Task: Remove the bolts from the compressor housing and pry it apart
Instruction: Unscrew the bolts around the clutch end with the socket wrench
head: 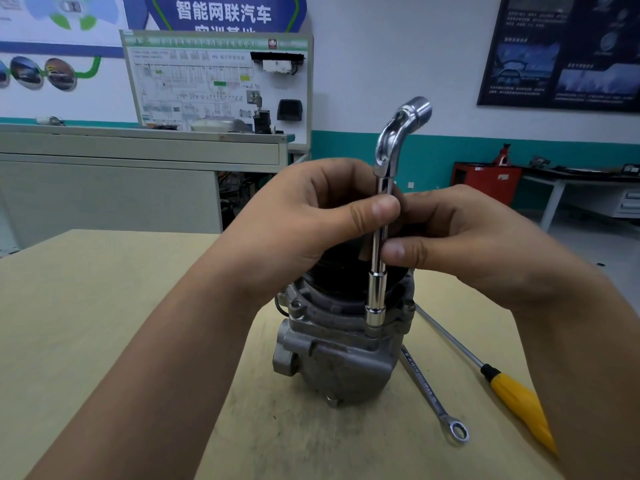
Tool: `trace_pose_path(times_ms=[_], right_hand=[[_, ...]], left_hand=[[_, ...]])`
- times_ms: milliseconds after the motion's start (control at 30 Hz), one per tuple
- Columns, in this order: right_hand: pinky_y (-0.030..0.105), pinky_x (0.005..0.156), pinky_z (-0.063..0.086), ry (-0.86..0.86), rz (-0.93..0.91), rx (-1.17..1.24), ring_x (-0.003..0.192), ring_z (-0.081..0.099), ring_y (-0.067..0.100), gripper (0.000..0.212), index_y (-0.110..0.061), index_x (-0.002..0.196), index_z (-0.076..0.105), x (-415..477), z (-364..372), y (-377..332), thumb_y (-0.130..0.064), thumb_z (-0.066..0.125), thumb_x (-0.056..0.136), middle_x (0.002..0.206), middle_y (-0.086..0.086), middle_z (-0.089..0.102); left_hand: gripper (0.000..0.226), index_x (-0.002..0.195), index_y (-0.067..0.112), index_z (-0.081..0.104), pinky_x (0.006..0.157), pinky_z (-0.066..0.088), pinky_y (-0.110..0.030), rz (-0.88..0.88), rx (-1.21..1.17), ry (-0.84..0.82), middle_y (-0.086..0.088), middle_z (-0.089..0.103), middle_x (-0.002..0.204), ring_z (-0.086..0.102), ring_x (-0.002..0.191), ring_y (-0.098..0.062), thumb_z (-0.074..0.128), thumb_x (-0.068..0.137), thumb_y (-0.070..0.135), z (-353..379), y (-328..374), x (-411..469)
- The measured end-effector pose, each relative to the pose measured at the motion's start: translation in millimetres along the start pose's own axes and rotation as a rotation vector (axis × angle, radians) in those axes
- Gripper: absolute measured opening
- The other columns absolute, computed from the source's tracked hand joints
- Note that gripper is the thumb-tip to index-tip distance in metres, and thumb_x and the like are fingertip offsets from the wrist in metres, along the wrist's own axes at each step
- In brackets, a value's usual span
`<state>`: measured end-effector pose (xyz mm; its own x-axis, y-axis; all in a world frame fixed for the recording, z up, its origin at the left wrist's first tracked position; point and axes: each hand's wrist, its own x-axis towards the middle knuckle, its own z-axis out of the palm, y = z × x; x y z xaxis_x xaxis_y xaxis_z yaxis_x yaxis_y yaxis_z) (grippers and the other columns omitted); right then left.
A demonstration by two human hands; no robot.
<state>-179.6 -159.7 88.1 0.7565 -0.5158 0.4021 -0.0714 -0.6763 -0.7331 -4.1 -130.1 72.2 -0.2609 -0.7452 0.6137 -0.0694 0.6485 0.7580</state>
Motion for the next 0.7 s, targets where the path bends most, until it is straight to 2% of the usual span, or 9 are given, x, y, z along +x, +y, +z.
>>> trace_pose_path(times_ms=[67, 167, 267, 333, 400, 533, 633, 700], right_hand=[[0.012, 0.071, 0.051, 0.014, 0.008, 0.007, 0.081, 0.068, 0.004, 0.029, -0.020, 0.088, 0.069, 0.5, 1.2, -0.5, -0.027, 0.067, 0.060, 0.084, -0.003, 0.073], [0.009, 0.064, 0.049, 0.042, 0.007, 0.008, 0.073, 0.066, 0.000, 0.029, -0.022, 0.082, 0.070, 2.2, 5.1, -2.4, -0.030, 0.070, 0.054, 0.079, 0.001, 0.072], [0.009, 0.063, 0.048, 0.050, -0.003, 0.007, 0.071, 0.065, -0.001, 0.025, -0.022, 0.080, 0.070, 2.7, 6.1, -3.2, -0.028, 0.069, 0.055, 0.075, 0.000, 0.071], [0.009, 0.064, 0.049, 0.037, -0.013, 0.027, 0.072, 0.065, -0.001, 0.023, -0.022, 0.080, 0.069, 2.6, 5.0, -2.1, -0.024, 0.068, 0.058, 0.072, -0.006, 0.070], [0.013, 0.071, 0.052, 0.025, -0.016, 0.065, 0.077, 0.067, 0.003, 0.024, -0.019, 0.083, 0.069, 2.4, 3.5, 0.4, -0.021, 0.067, 0.059, 0.075, -0.003, 0.072], [0.020, 0.078, 0.054, 0.021, -0.003, 0.110, 0.086, 0.070, 0.014, 0.024, -0.012, 0.083, 0.071, 1.9, 1.7, 3.5, -0.019, 0.065, 0.060, 0.082, 0.005, 0.074], [0.019, 0.078, 0.053, 0.019, 0.004, 0.113, 0.087, 0.070, 0.015, 0.023, -0.012, 0.083, 0.072, 2.1, 1.8, 3.5, -0.019, 0.064, 0.062, 0.083, 0.004, 0.074], [0.021, 0.081, 0.053, 0.017, 0.008, 0.108, 0.090, 0.070, 0.017, 0.022, -0.012, 0.083, 0.072, 2.3, 1.4, 3.5, -0.019, 0.063, 0.064, 0.086, 0.005, 0.075]], left_hand=[[0.015, 0.077, 0.020, 0.070, 0.071, 0.051, -0.021, -0.005, 0.013, 0.015, 0.006, 0.069, 0.073, 0.064, 0.074, -0.010, 0.069, 0.069, 0.033, -0.1, 0.0, 0.4], [0.037, 0.081, 0.000, 0.057, 0.068, 0.051, -0.021, 0.000, -0.002, 0.031, 0.004, 0.068, 0.071, 0.064, 0.070, -0.012, 0.071, 0.066, 0.031, 0.4, 0.6, 0.3], [0.045, 0.081, -0.006, 0.050, 0.065, 0.052, -0.022, -0.004, -0.018, 0.045, 0.002, 0.067, 0.069, 0.064, 0.068, -0.013, 0.073, 0.064, 0.028, 2.0, 1.4, -0.2], [0.042, 0.080, -0.003, 0.053, 0.068, 0.053, -0.024, -0.013, -0.009, 0.063, 0.001, 0.067, 0.071, 0.063, 0.070, -0.014, 0.074, 0.063, 0.030, 1.5, 1.4, 0.1], [0.033, 0.078, 0.004, 0.062, 0.072, 0.051, -0.030, -0.025, 0.017, 0.060, -0.001, 0.067, 0.073, 0.063, 0.073, -0.017, 0.072, 0.066, 0.033, 0.4, 1.0, 0.5], [0.014, 0.084, 0.024, 0.076, 0.074, 0.052, -0.021, -0.024, 0.008, -0.004, 0.005, 0.073, 0.083, 0.067, 0.082, -0.008, 0.065, 0.076, 0.030, 1.1, 2.8, -0.4], [0.014, 0.087, 0.026, 0.077, 0.074, 0.055, -0.023, -0.008, -0.006, -0.030, 0.005, 0.074, 0.089, 0.068, 0.087, -0.009, 0.065, 0.084, 0.019, 0.9, 2.8, -0.5], [0.023, 0.087, 0.026, 0.077, 0.069, 0.052, -0.018, -0.002, -0.028, -0.044, 0.007, 0.074, 0.089, 0.068, 0.082, -0.005, 0.056, 0.087, 0.017, 0.6, 3.3, -0.8]])
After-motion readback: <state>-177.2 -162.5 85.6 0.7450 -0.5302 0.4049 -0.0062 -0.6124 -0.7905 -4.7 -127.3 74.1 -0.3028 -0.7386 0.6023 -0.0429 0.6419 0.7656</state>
